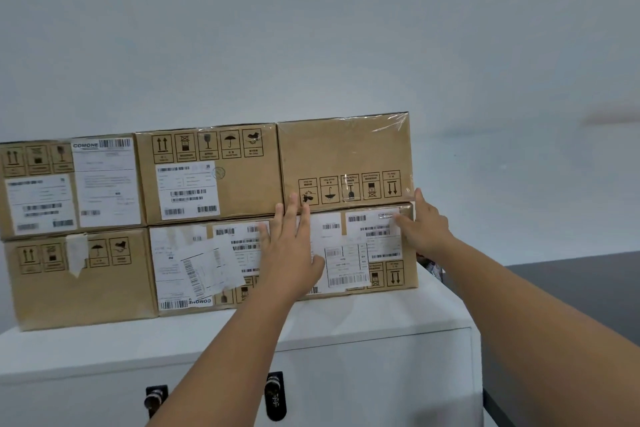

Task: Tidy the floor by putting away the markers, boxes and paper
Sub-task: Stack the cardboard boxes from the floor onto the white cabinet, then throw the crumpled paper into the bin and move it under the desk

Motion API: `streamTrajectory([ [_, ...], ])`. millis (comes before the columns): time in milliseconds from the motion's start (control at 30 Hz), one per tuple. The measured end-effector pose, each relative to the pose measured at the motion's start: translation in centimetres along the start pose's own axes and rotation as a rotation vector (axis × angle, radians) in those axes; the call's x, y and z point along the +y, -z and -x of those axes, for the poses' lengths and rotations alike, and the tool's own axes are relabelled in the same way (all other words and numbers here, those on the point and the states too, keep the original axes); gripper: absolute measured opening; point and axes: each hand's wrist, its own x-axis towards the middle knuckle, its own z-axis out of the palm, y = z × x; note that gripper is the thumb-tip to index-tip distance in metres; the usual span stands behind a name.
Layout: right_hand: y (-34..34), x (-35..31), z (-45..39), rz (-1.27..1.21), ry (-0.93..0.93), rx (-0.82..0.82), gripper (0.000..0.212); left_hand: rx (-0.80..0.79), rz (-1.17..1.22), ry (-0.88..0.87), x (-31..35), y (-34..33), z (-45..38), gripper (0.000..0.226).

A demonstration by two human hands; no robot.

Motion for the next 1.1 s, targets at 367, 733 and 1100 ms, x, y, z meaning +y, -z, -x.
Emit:
streamTrajectory([
  [367,15.8,6.2,7.7,0.457,-0.275,-0.144,0.073,-0.011,0.15,-0.239,11.0,3.5,0.6,0.085],
  [733,36.6,13.3,26.2,0.592,-0.621,-0.108,0.059,-0.352,0.367,-0.678,31.6,6.1,6.5,0.079],
  [1100,47.8,22.5,46.2,0.466,-1.073,0.116,0.058,-0.494,0.463,-1.045,49.1,8.0,16.4,0.077],
])
